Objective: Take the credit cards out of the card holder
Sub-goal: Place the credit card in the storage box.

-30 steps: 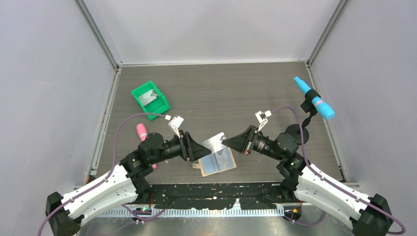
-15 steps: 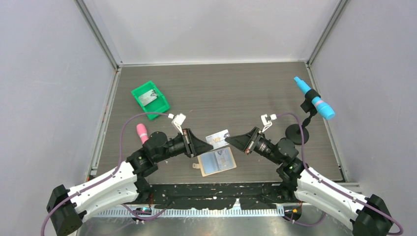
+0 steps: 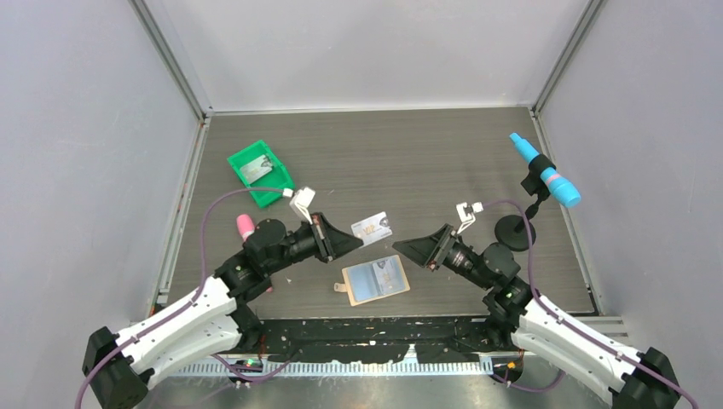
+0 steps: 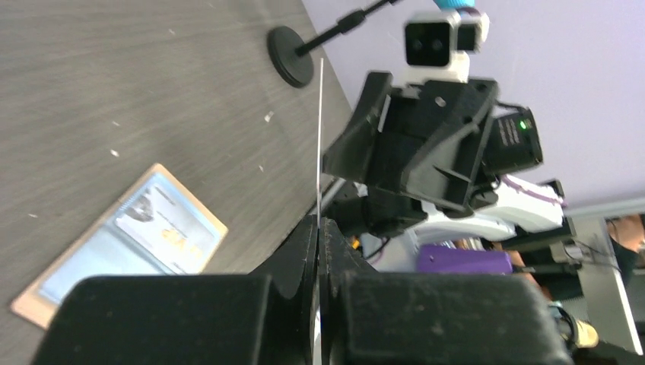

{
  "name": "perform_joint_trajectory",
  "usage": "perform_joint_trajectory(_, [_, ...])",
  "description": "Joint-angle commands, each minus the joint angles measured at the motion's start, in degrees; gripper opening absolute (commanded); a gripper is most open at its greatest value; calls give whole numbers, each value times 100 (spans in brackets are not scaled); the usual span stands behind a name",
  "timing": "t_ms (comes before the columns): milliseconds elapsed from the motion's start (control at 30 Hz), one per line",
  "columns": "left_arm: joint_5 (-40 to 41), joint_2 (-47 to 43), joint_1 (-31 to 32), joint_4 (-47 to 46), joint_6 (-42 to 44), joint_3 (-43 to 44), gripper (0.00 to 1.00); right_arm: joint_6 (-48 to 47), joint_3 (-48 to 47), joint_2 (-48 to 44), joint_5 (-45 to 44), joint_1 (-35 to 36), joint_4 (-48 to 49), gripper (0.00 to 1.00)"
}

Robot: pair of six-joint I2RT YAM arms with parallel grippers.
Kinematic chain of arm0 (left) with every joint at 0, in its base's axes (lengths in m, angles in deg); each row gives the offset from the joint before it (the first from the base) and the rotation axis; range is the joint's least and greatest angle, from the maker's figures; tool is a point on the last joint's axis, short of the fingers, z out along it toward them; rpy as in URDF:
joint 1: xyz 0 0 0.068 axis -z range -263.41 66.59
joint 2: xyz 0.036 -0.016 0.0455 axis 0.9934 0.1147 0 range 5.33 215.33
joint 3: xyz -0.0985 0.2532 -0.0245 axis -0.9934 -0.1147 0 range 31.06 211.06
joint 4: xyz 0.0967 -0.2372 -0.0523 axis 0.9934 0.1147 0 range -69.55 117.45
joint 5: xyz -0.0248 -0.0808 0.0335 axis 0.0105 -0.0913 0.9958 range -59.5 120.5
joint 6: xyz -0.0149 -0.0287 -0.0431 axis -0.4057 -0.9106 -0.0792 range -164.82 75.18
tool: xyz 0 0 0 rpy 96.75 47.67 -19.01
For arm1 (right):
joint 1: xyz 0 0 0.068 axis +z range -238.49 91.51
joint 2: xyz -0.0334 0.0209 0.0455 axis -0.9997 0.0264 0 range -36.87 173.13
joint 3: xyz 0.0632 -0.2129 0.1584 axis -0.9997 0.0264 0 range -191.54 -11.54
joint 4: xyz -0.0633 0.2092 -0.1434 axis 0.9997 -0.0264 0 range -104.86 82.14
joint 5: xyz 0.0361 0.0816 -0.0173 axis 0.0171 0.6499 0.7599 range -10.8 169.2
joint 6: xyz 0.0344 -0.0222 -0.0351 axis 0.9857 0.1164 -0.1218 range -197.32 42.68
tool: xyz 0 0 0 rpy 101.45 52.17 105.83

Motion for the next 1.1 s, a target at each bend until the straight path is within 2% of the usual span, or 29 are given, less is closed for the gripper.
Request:
perform_joint_trajectory(0, [-17,-67,-511,482,472,468,0,-477,-220,-486,-242,-52,-745,72])
perform_joint_trajectory(100, [-295,-42,-1018,800,646,667,0,-762,-337,-860,-364,-49,-1393,95])
perform_joint_trajectory(167, [-373,-32,-1407,1299,828,850,0,-872,-362,-1034,-414,-49,-1702,98])
perform_joint_trajectory(400, [-605,395,-3256,3107,1537,1830,0,-1169,-352,-1369,-460,-49,-2322,95])
perform_joint_trajectory(500, [-900,838,-4035,3490,1743,2251,0,-1274,-396,-1383,-431,-49,-2420,95])
perform_joint_trajectory(667, [-821,1835,-5102,3865,1931,2977,0,-1527,-588,-1218,-311,-53,-2582,95])
perform_joint_trajectory(833, [-644,3282,-5671,4255,2074,4034,0,-1761,-946,-1090,-292,-53,-2763,95])
perform_joint_trajectory(1067, [-108,4854,-5759,4726,2476,5443,0,-2176,-1131,-840,-441,-58,-3219,95])
